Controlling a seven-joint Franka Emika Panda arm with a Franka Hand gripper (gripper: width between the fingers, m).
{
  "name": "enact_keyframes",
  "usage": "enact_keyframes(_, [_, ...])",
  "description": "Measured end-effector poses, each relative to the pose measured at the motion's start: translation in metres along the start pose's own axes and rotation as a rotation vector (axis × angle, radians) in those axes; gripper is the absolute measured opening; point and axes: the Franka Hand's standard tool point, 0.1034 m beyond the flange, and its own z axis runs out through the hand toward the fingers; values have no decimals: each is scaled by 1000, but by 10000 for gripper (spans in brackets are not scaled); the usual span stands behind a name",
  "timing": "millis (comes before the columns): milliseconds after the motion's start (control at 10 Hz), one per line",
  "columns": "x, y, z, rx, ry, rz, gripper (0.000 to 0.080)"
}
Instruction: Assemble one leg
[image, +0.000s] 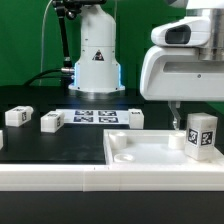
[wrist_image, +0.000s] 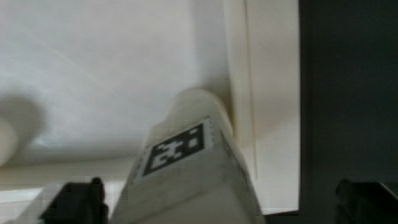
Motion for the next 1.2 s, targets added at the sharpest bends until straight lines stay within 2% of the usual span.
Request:
enact_keyframes(500, [1, 6, 1, 0, -2, -263, 649])
enact_keyframes(700, [1, 6, 1, 0, -2, -259, 383])
enact_keyframes(800, [1, 6, 1, 0, -2, -259, 383])
enact_keyframes(900, [1, 6, 1, 0, -2, -258, 288])
enact_keyframes(1200, [1, 7, 2, 15, -4, -101, 289])
